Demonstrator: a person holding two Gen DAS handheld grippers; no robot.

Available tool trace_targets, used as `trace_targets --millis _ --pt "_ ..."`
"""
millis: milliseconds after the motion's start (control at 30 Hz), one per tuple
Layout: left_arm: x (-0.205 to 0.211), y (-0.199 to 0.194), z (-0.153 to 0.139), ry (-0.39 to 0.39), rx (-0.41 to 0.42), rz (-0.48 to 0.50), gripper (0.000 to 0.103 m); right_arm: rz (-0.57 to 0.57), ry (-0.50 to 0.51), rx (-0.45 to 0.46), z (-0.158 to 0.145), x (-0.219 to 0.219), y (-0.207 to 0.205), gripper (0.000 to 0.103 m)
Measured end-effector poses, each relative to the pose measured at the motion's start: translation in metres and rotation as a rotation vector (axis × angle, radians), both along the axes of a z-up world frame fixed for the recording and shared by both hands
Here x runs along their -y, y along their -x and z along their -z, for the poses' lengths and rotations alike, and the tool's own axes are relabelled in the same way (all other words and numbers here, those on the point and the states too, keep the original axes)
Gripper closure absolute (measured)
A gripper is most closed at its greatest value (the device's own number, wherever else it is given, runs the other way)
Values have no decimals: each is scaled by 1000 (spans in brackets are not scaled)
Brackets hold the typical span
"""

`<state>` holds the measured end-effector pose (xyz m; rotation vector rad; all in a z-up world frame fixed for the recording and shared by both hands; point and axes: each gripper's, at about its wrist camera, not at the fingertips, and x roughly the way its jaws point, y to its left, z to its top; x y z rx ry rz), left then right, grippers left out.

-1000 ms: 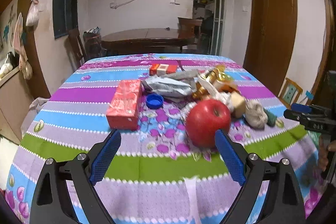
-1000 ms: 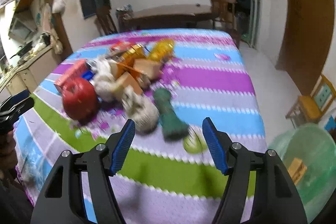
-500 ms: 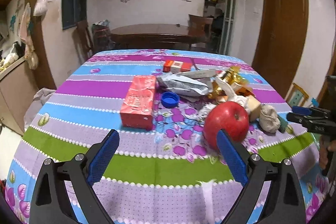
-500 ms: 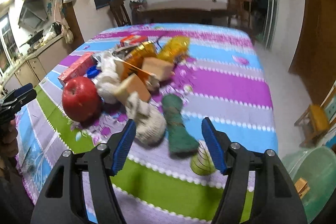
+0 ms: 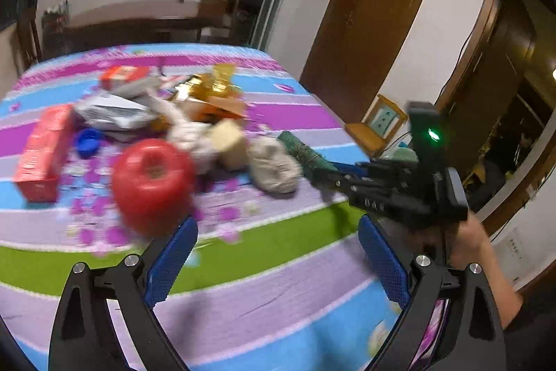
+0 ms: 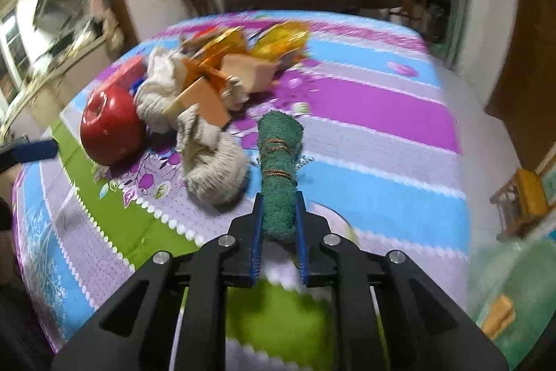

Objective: Collect trash
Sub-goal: 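Grasp the green scrubber with the right tool while the left tool grasps the grey sock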

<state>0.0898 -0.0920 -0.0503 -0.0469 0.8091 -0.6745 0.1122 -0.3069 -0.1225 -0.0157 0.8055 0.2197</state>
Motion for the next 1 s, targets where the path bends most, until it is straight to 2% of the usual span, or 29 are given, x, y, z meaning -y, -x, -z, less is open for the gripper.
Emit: trace_targets --millis 167,300,400,467,500,567,600,633,767,833,867,1000 --pt "47 -21 13 -5 -74 -116 10 149 -136 114 -22 34 55 89" --pt "79 -47 38 -123 -128 -282 10 198 -230 180 -32 48 88 88" --pt "86 -61 51 -135 -170 -360 17 206 -248 183 -26 49 98 88" --pt "93 -64 52 -140 -139 -402 22 200 -272 164 -17 49 101 88" --pt "95 -65 53 -136 -135 -416 29 206 -278 161 -14 50 101 88" --pt "94 -67 54 -133 -121 -425 41 219 -290 153 -9 52 103 88" --pt "95 -66 54 -119 -117 -393 52 229 -297 154 -7 52 103 88" --pt "94 -66 55 -120 -119 -383 55 234 -311 157 -6 53 105 88" --pt "76 -56 51 -91 -145 -350 59 260 -296 181 -10 49 112 88" --pt "64 -42 45 -99 -128 -330 59 242 -292 192 -12 42 115 88" --pt "59 -33 40 -100 -108 -316 60 234 -278 196 -14 36 116 88" --pt "34 9 8 -121 60 -298 60 195 -181 231 -24 -2 121 88"
